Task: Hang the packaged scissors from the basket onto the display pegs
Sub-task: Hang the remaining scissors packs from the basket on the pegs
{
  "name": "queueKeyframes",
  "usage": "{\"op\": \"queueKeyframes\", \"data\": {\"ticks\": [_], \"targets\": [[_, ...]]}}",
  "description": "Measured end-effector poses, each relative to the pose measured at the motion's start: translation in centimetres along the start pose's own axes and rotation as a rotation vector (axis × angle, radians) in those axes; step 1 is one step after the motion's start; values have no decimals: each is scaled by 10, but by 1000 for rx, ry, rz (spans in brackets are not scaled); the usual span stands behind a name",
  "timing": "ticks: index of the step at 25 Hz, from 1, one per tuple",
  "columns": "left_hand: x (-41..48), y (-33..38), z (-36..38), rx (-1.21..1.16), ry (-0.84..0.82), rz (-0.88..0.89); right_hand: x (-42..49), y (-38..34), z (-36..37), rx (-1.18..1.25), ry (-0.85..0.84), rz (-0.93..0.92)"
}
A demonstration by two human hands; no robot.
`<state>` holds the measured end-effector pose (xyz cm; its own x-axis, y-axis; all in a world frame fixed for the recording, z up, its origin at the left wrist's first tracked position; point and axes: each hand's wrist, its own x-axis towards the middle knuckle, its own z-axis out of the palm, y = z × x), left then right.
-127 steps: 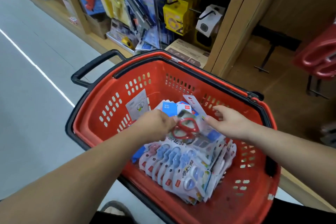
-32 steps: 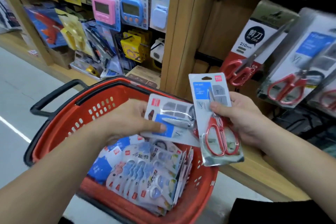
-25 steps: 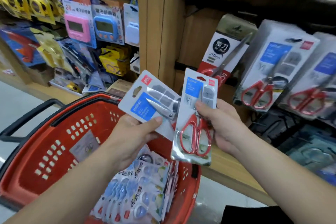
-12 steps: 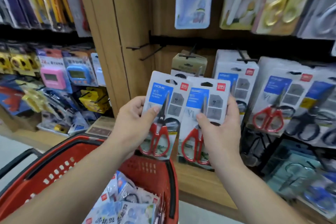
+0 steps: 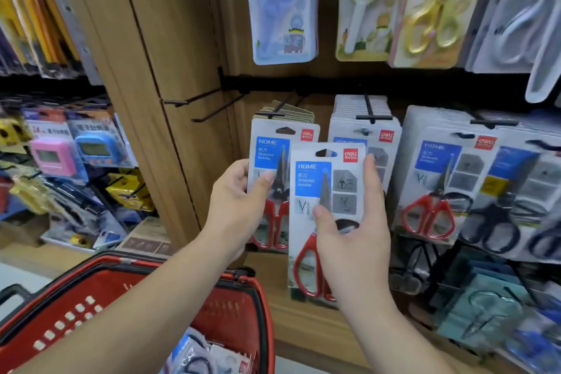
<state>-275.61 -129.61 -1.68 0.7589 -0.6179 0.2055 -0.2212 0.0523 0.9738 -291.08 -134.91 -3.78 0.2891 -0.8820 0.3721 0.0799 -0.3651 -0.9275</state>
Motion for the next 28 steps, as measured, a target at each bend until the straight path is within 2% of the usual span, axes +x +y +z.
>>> {"op": "queueKeyframes", "data": {"ticks": [3, 8, 13, 15, 20, 24, 28], "targets": [[-7, -1, 5, -19, -43, 12, 2, 0, -1, 25, 2, -9], [-18, 11, 31, -12, -193, 98, 10, 3, -25, -34, 127, -115], [-14, 18, 74, -67, -254, 24, 17, 8, -53, -44, 206, -78], [-13, 16, 83, -85, -238, -13, 20, 12, -64, -42, 195, -100], [5, 14, 94, -31, -64, -69, 29, 11, -61, -89, 122, -139], [16, 5, 88, -17, -79, -148, 40, 10, -42, -184, 124, -188], [10, 2, 75, 10, -128, -37, 44, 14, -32, -229, 169, -169]]}}
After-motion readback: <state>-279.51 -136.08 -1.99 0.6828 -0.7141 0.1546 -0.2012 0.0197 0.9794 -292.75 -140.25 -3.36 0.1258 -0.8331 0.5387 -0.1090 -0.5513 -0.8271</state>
